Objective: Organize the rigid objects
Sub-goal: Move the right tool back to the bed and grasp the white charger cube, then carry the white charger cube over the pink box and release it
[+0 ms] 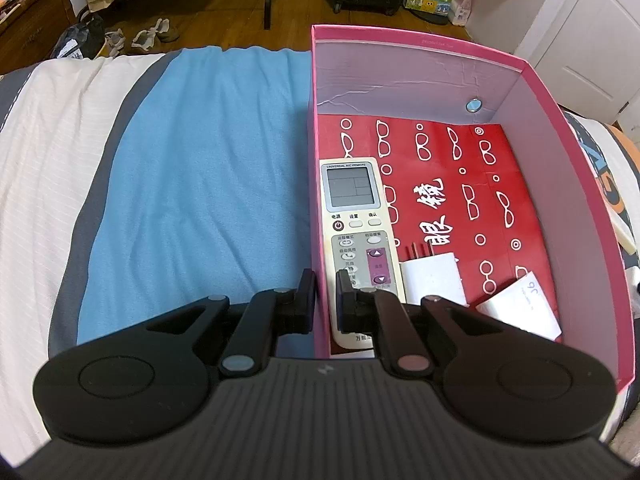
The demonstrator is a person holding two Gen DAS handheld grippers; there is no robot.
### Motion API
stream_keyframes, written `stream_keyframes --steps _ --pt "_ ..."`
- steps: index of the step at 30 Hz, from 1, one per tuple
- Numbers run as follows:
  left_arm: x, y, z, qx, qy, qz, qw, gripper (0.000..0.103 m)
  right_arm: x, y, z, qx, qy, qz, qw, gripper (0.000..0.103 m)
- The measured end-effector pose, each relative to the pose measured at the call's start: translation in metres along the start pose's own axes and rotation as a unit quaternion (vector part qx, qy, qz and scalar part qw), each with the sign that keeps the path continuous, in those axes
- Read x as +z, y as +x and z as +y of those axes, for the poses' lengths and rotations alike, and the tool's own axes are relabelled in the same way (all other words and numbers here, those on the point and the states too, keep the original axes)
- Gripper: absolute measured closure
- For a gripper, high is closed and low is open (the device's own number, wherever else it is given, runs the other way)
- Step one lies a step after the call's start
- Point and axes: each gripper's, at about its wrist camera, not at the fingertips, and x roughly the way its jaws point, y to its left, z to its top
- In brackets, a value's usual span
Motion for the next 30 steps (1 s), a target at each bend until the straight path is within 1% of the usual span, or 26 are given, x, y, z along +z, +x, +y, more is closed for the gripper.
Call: stream_keyframes --steps 1,4,5,7,8,9,10,11,12,13,16,19,25,30 --pt "0.0 0.001 0.0 0.001 0.002 0.0 1.0 0.095 0.001 0.007 0.001 0.001 0.002 0.008 1.0 0.033" --pt "0.0 0.002 0.0 0.003 0.003 0.002 1.0 0.095 0.005 0.023 0.007 -0.016 0.002 0.013 1.0 0.028" --pt "0.0 0.003 0.0 0.003 0.001 0.003 1.0 0.095 0.006 0.025 0.01 -0.018 -0.001 0.01 1.0 0.026" --pt "0.0 0.003 -0.001 0.002 0.001 0.003 1.0 0.095 0.006 0.029 0.022 -0.036 -0.026 -0.007 0.999 0.026" --pt "0.0 0.003 0.0 0.003 0.001 0.003 1.0 0.095 0.003 0.03 0.029 -0.05 -0.047 -0.016 0.998 0.029" --pt "0.0 0.004 -0.001 0.003 0.001 0.004 1.0 0.095 0.001 0.031 0.035 -0.066 -0.072 -0.025 0.995 0.04" --pt "0.0 0.004 -0.001 0.003 0.001 0.004 1.0 0.095 -0.005 0.031 0.044 -0.094 -0.105 -0.04 0.989 0.042" --pt "-0.001 0.003 -0.002 0.004 0.001 0.005 1.0 0.095 -0.011 0.03 0.051 -0.109 -0.134 -0.054 0.983 0.042" --pt "-0.001 0.003 -0.002 0.004 0.001 0.005 1.0 0.095 -0.015 0.029 0.054 -0.112 -0.146 -0.06 0.981 0.043" --pt "-0.001 0.003 -0.002 0.004 0.001 0.005 1.0 0.095 -0.017 0.027 0.056 -0.109 -0.151 -0.063 0.98 0.043" --pt "-0.001 0.004 -0.002 0.004 -0.002 0.004 1.0 0.095 -0.02 0.016 0.057 -0.074 -0.153 -0.071 0.983 0.043" --pt "-0.002 0.005 -0.001 0.006 -0.003 0.002 1.0 0.095 -0.03 -0.001 0.067 -0.047 -0.175 -0.097 0.979 0.043" --pt "-0.004 0.006 -0.003 0.01 -0.003 0.005 0.9999 0.095 -0.056 -0.02 0.096 0.007 -0.229 -0.146 0.962 0.043" --pt "-0.004 0.006 -0.002 0.008 -0.007 0.007 0.9999 0.095 -0.074 -0.041 0.111 0.018 -0.263 -0.21 0.942 0.043"
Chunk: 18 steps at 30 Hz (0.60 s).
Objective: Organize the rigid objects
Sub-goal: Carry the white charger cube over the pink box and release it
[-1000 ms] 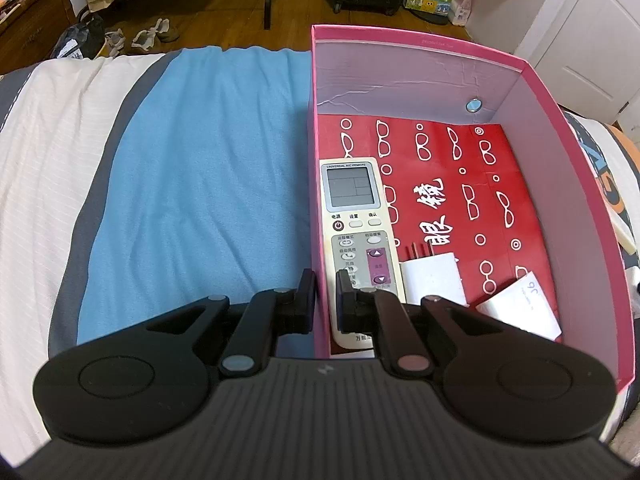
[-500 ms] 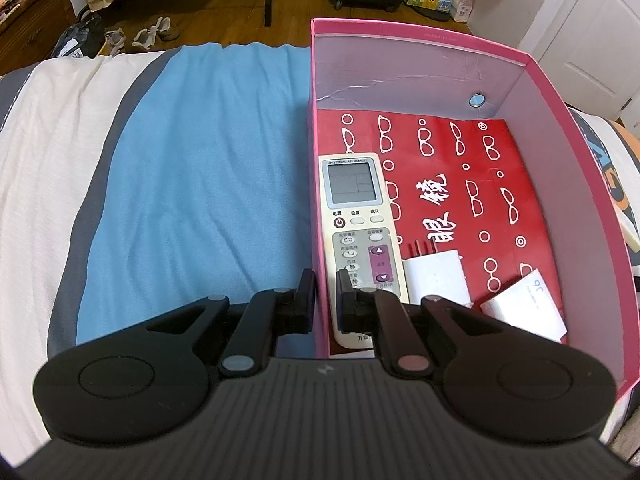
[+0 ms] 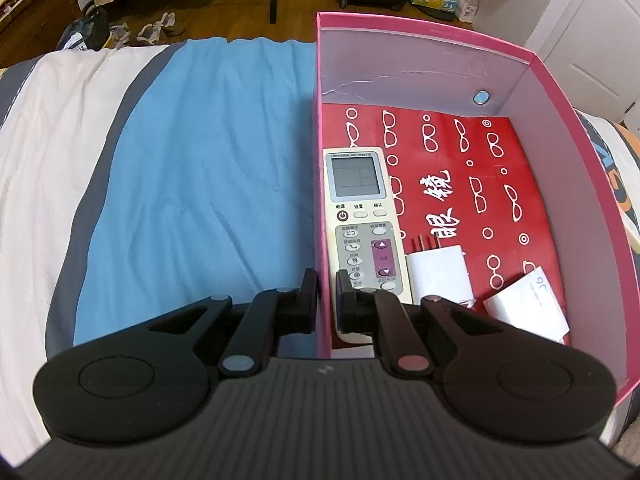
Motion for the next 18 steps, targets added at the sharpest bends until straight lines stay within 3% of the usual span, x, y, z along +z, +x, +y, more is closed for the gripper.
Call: stream_keyframes --steps 3,6,11,14,18 --pt "-0.001 0.0 -0.001 0.003 0.003 -0.002 1.0 0.095 0.01 -0.023 0.015 0.023 -0.001 -0.028 0.999 0.043" --pt "-0.001 0.0 0.0 0.001 -0.002 0.001 1.0 0.095 0.022 -0.043 0.046 0.092 -0.005 -0.045 0.995 0.043" --pt "-0.001 0.0 0.001 -0.001 -0.003 -0.003 1.0 0.095 0.05 -0.028 0.114 0.178 -0.064 -0.003 0.982 0.043" --pt "-0.001 0.0 0.004 -0.005 -0.008 -0.001 1.0 0.095 0.068 0.002 0.143 0.18 -0.076 0.043 0.98 0.043" --pt "0.0 0.002 0.005 -0.007 -0.012 -0.001 0.9999 0.095 0.085 0.064 0.163 0.146 -0.054 0.123 0.98 0.043"
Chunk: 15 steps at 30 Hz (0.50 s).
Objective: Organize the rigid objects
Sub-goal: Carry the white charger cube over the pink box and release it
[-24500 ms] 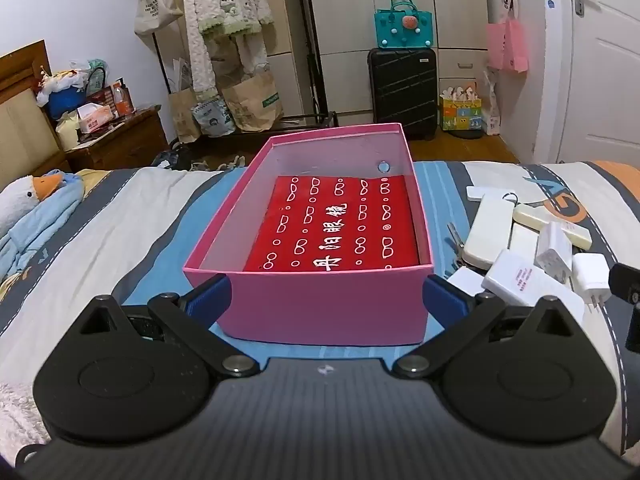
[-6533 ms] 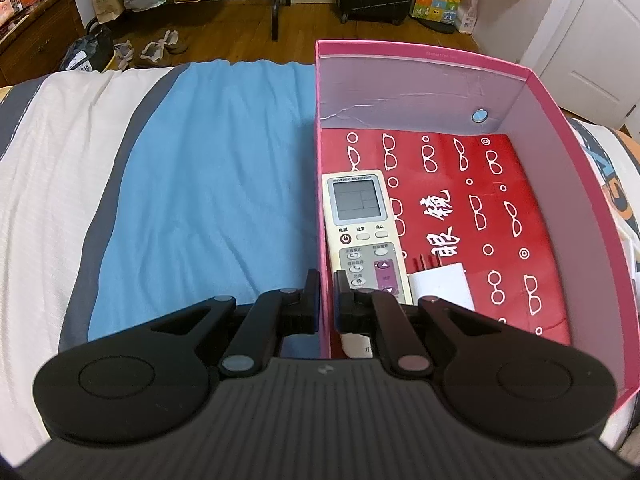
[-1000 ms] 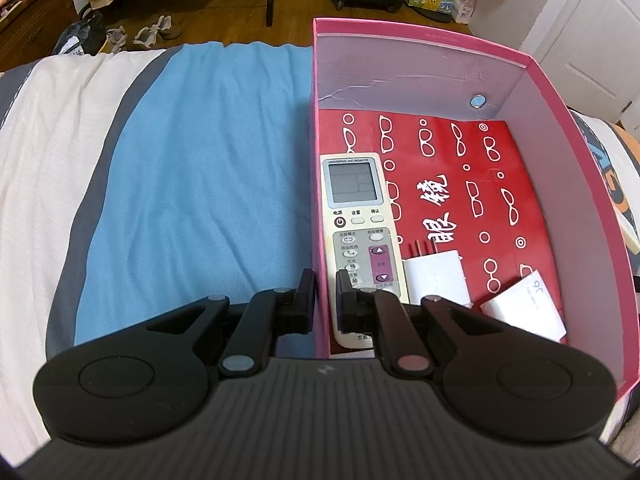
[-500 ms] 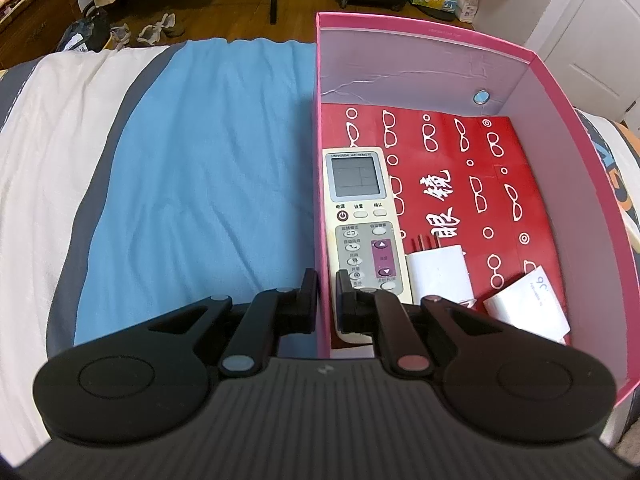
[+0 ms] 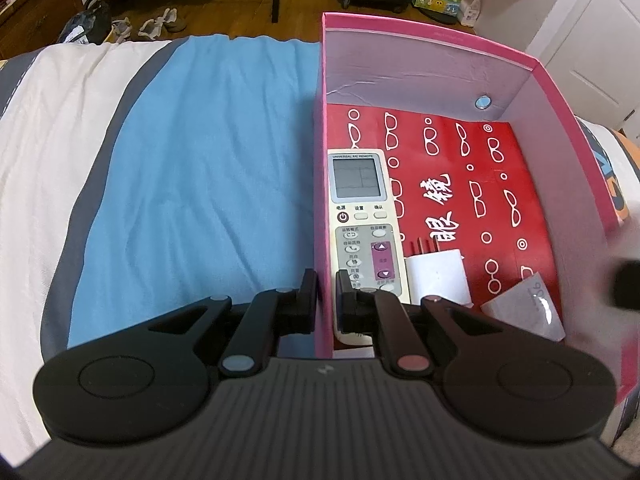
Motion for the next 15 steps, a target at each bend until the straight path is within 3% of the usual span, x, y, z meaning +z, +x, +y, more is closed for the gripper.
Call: stream_keyframes --steps 3,8,13,15 --pt "-0.001 0.0 0.001 -0.003 0.002 -0.002 1.0 0.095 0.015 0.047 0.002 -0.068 0.004 0.057 0.996 0.043" --pt "-0.002 -0.003 0.008 -0.018 -0.008 -0.003 0.9998 0.095 0.02 0.084 0.008 -0.135 -0.018 0.073 0.988 0.043" --pt "0.0 -0.005 0.007 -0.019 -0.008 -0.005 0.9998 0.095 0.026 0.094 0.014 -0.18 -0.031 0.065 0.981 0.043" --pt "0.0 -0.005 0.008 -0.02 -0.01 -0.005 0.9997 0.095 0.024 0.095 0.015 -0.167 -0.024 0.074 0.983 0.043"
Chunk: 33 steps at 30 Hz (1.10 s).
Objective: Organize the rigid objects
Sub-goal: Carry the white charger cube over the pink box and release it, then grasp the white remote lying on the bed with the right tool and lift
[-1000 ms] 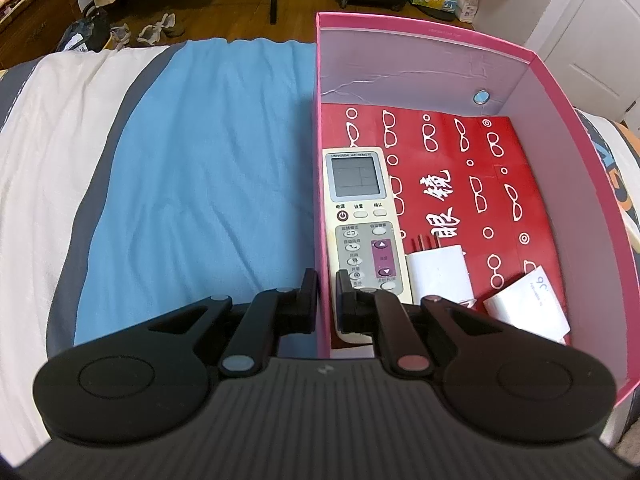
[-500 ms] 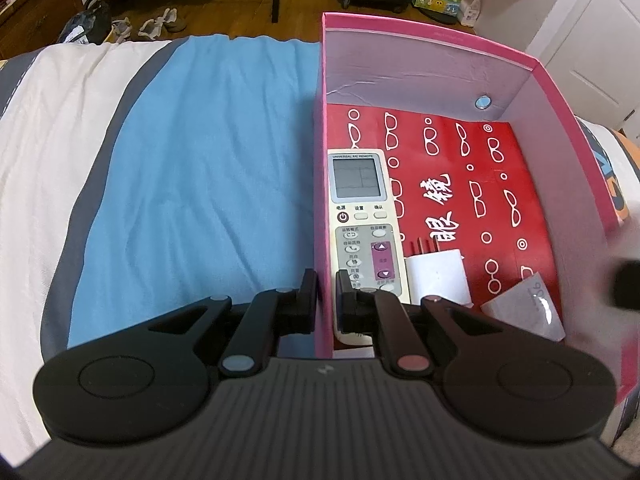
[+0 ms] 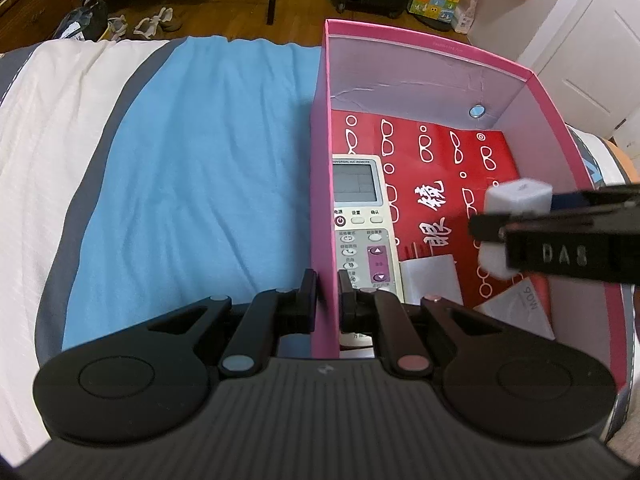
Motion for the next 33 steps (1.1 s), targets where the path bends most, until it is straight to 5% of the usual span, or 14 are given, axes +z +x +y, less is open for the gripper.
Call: stream_keyframes --steps 12,18,26,33 --pt "-0.001 -0.007 0.002 -0.006 -0.007 -0.003 1.0 0.095 0.004 0.029 0.015 -0.037 0.007 0.063 0.997 0.044" --pt "-0.002 -0.006 0.005 -0.015 -0.007 -0.005 0.9999 0.094 0.012 0.021 0.015 -0.06 -0.009 0.048 0.997 0.036" --pt "0.001 -0.006 0.006 -0.018 0.004 -0.001 0.9998 0.094 -0.01 -0.076 -0.036 0.092 -0.004 -0.035 0.995 0.032" --pt "0.003 -0.009 0.002 -0.015 0.014 0.007 0.9998 0.094 -0.052 -0.138 -0.104 0.153 -0.012 -0.113 0.982 0.032"
